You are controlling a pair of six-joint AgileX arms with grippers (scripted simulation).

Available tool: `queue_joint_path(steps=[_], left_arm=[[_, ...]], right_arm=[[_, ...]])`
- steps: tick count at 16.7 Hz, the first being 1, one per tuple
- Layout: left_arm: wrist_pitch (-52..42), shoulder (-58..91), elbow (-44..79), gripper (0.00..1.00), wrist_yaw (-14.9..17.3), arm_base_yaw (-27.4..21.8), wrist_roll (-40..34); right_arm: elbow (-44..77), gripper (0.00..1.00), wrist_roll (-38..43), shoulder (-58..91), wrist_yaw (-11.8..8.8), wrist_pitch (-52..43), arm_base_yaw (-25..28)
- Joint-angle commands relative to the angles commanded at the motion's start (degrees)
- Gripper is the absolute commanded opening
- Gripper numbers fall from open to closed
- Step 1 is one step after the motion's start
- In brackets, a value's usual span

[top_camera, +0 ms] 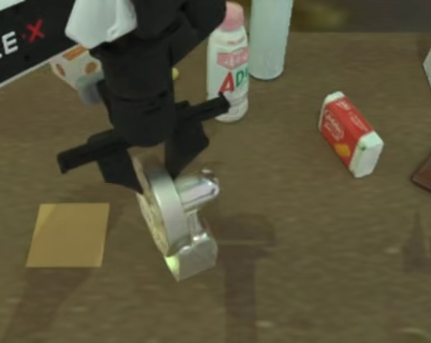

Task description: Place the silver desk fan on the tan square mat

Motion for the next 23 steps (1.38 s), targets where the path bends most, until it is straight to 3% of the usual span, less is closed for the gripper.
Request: queue_joint_path(steps=[11, 18, 23], left_arm=[[1.4, -10.5, -11.9, 0.00, -0.1, 22.4, -37.3], [1.8, -11.6, -13.2, 0.00, -0.1, 24.4, -39.9], [8.5, -10.9, -19.0, 0.00, -0.2, 24.7, -40.0]], right_arm=[[0.0, 1.00, 0.0, 0.0, 0.0, 0.0, 0.0], [0.0, 1.00, 0.0, 0.0, 0.0, 0.0, 0.0], [0.0, 1.00, 0.0, 0.0, 0.0, 0.0, 0.0]])
